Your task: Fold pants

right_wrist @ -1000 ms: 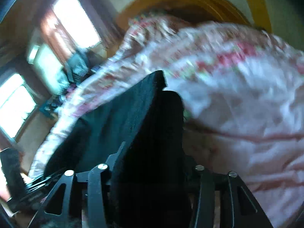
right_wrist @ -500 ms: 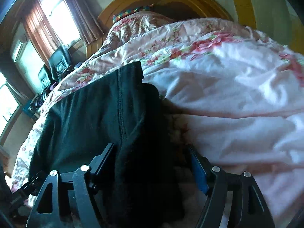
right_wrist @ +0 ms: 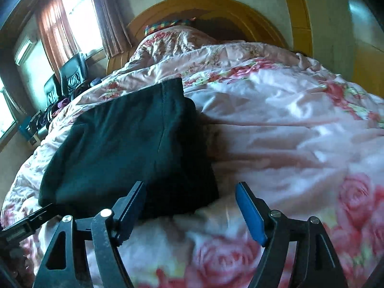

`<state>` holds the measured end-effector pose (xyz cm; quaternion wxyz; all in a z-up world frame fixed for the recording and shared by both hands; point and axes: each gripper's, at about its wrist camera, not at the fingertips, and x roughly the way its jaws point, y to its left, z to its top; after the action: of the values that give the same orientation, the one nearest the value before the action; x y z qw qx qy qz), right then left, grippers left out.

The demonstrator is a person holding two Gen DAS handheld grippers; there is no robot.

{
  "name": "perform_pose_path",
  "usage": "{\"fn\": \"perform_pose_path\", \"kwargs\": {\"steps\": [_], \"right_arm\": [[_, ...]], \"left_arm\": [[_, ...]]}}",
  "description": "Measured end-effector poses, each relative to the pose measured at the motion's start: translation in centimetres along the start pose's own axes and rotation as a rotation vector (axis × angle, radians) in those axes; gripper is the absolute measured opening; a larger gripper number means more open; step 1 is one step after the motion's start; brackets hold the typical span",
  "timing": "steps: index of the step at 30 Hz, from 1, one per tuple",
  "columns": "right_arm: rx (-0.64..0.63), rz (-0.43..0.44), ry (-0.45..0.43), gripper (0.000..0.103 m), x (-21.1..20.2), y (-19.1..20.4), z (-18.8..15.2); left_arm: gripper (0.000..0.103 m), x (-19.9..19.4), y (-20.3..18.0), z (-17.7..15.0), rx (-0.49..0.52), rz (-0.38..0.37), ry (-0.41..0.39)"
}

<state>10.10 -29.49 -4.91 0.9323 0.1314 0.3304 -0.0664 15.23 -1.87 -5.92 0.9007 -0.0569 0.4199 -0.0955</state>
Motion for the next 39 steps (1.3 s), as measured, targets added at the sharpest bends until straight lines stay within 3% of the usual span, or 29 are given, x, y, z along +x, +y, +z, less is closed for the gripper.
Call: {"fn": "perform_pose_path", "kwargs": {"steps": [3,7,12,15,20,29,32,39], "right_arm": [[-0.047,0.01,0.0,0.084,-1.7,1.4,-1.8],[-0.079,0.058,0.04,0.084,-2.9,2.8,-4.6],[-0.077,0.062,0.087,0.084,-3.1,3.5,-5.6],[-0.076,0.063,0.077,0.085,-4.2,4.0,-5.8],[-0.112,0.033,0.022,0.102,-6.4,5.0,-6.1],[-0.122,-0.007,0.002,0.103,-7.8,5.3,-6.1],[-0.135,-0.014,-0.01,0.103,-8.3,5.6,-6.1],[-0.172,0.006,-0.066,0.103,-9.4,6.6,-6.1]], "left_arm": [[0.082,-0.8,-0.2,-1.7,0.024,0.026,-0.003],[0.082,-1.9,-0.4,-3.5,0.049,0.058,0.002],[0.082,-4.2,-0.1,-5.4,0.053,0.066,-0.015],[0.082,-5.3,0.2,-6.2,0.051,0.09,-0.011],[0.082,-6.8,0.2,-6.6,0.052,0.071,-0.039],[0.082,-8.7,-0.5,-7.1,0.089,0.128,-0.051],[0.082,-9.5,-0.4,-7.4,0.083,0.155,-0.093],[0.082,-10.6,-0.4,-7.2,0.069,0.111,-0.125]]}}
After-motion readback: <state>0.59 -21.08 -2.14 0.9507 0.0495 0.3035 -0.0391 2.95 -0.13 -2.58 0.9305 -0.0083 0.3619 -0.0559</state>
